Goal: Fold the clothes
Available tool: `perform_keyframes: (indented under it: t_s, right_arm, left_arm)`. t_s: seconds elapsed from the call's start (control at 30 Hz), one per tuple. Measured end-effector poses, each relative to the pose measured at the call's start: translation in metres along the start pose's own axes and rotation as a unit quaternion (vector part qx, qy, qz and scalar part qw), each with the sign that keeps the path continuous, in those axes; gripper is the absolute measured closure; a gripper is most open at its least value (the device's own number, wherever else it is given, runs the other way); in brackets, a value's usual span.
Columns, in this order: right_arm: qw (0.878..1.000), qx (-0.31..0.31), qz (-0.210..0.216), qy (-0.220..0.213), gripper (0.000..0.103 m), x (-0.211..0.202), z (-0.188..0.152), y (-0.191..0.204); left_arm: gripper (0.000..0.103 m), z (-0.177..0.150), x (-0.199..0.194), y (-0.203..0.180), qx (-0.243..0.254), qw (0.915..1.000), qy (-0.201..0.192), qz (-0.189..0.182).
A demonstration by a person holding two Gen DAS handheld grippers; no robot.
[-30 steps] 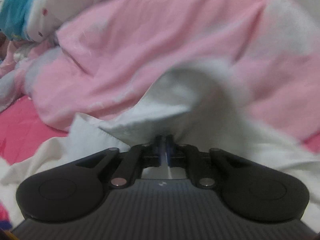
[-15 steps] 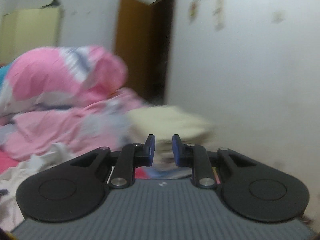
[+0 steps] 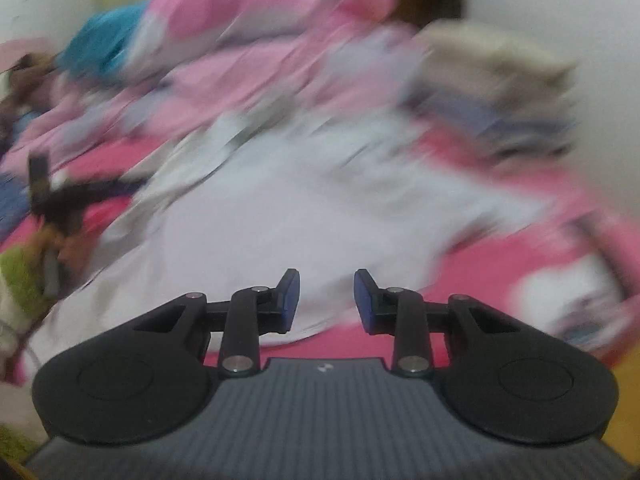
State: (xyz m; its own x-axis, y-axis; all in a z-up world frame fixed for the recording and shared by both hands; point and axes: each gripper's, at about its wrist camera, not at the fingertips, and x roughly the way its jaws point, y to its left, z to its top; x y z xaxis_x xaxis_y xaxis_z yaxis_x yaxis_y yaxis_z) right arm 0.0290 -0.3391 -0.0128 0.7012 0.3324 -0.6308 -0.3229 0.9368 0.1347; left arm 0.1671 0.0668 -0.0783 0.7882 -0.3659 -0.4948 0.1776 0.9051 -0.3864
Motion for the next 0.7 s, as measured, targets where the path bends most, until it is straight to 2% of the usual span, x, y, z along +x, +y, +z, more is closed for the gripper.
perform_keyframes:
  t_s: [0.1, 0.23, 0.27, 0.33, 0.43, 0.53, 0.7]
  right_arm:
    - [0.996, -0.008, 0.09, 0.009, 0.074, 0.045, -0.005, 0.033]
    - [0.985, -0.056, 0.163, 0.023, 0.07, 0.075, -0.002, 0.074]
    - [0.982, -0.064, 0.175, 0.026, 0.063, 0.081, -0.001, 0.08]
    - [0.978, -0.071, 0.193, 0.033, 0.056, 0.092, 0.0, 0.086]
    - [0.977, -0.065, 0.194, 0.065, 0.056, 0.102, -0.007, 0.093]
    - [0.971, -0.058, 0.217, 0.081, 0.058, 0.096, -0.023, 0.086]
    - [0.954, -0.113, 0.259, 0.098, 0.06, 0.049, -0.056, 0.09]
  left_arm:
    - [0.047, -0.008, -0.024, -0.01, 0.032, 0.9988, 0.035, 0.009]
    - [0.047, -0.025, -0.062, -0.011, 0.025, 0.9966, 0.079, 0.004]
    - [0.047, -0.03, -0.071, -0.01, 0.017, 0.996, 0.088, 0.002]
    - [0.047, -0.039, -0.087, -0.009, 0.007, 0.9947, 0.103, -0.002]
    - [0.047, -0.054, -0.106, -0.01, 0.012, 0.9925, 0.122, 0.0]
    - [0.046, -0.065, -0.116, -0.013, 0.024, 0.9894, 0.143, -0.002]
    - [0.045, -0.081, -0.125, -0.015, 0.037, 0.9844, 0.172, -0.011]
